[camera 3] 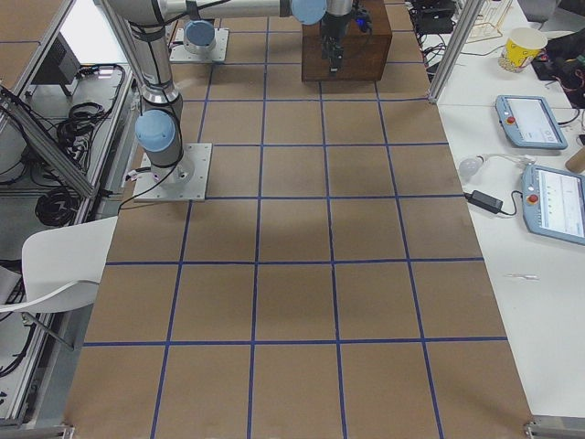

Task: Open drawer and put corn inside
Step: 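Lower the corn into the drawer and open the left gripper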

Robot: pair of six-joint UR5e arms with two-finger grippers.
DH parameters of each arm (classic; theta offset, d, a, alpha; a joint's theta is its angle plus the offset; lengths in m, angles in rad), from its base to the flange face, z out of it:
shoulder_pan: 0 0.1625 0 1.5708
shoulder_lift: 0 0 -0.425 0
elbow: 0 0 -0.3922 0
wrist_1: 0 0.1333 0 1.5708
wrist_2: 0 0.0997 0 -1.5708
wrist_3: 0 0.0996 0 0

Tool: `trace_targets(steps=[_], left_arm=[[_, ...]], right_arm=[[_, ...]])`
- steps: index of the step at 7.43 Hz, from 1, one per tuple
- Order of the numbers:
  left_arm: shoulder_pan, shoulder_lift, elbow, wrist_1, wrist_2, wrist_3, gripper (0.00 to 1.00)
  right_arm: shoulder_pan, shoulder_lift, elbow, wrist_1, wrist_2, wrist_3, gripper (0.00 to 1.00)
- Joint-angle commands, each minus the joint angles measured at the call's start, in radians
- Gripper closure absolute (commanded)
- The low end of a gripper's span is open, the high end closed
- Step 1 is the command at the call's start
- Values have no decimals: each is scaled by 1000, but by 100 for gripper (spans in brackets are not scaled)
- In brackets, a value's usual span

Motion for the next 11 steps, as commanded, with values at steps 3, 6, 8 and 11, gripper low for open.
trace_targets(steps=[3, 6, 8, 11], left_arm=[[-17, 58, 24, -75, 38, -9, 12], [-114, 222, 9, -183, 41, -70, 4], [-229, 306, -5, -201, 64, -182, 0], [-260, 464, -178, -235, 75, -187, 0]], right_arm=[[0, 0, 0, -1, 0, 0, 0], [0, 0, 0, 1, 0, 2, 0], [0, 0, 0, -1, 0, 2, 0], [0, 0, 0, -1, 0, 0, 0]])
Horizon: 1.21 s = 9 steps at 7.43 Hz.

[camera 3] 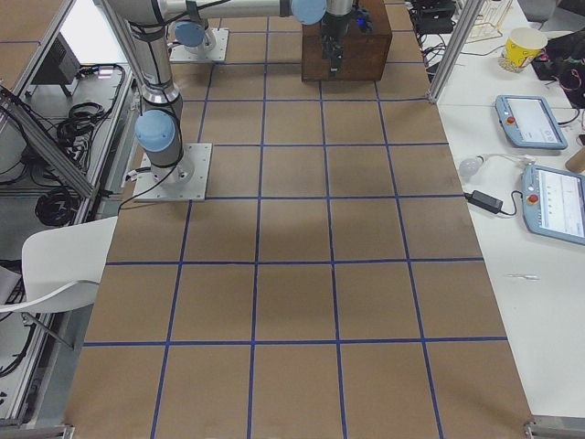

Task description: Open drawer and put corn inside

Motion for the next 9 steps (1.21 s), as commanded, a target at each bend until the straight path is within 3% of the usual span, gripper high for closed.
trace_targets(steps=[1, 2, 4, 9], left_arm=[[-10, 80, -134, 12, -6, -8, 0], [-10, 78, -120, 61, -19, -8, 0], [-10, 52, -87, 54, 31, -6, 0], [-14, 55, -86, 53, 40, -5, 0]], right_arm=[[0, 0, 0, -1, 0, -1, 0], [0, 0, 0, 1, 0, -1, 0], [0, 0, 0, -1, 0, 1, 0], [0, 0, 0, -1, 0, -1, 0]])
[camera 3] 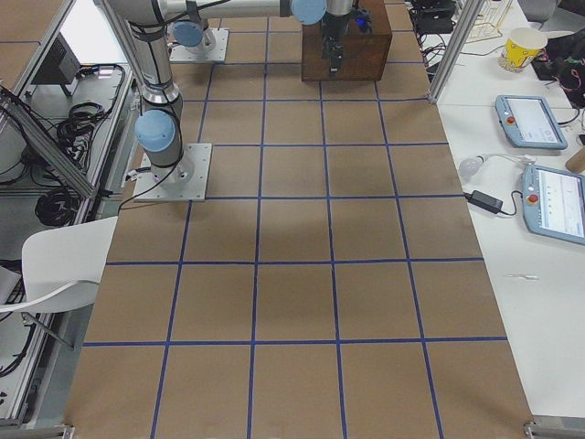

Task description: Open drawer and put corn inside

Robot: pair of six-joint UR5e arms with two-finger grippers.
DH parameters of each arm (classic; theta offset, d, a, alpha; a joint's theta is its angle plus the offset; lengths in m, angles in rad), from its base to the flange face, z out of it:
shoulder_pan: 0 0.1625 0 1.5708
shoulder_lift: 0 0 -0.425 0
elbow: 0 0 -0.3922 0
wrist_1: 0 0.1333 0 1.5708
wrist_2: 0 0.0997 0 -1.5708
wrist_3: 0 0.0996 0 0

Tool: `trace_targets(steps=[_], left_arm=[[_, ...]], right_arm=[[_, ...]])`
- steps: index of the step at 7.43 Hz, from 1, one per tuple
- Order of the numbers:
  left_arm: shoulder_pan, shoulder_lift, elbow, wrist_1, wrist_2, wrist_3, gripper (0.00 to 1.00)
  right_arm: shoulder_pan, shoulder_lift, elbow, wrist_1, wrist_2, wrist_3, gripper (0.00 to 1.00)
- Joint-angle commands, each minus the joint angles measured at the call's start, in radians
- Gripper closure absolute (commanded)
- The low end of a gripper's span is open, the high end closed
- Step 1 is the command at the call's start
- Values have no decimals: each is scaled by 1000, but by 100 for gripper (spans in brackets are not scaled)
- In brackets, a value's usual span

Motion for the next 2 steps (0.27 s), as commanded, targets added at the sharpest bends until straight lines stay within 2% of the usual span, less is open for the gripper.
trace_targets(steps=[1, 2], left_arm=[[0, 4, -2, -11, 11, 0, 0], [0, 0, 1, -8, 11, 1, 0]], right_arm=[[0, 0, 0, 0, 0, 0, 0], [0, 0, 0, 0, 0, 0, 0]])
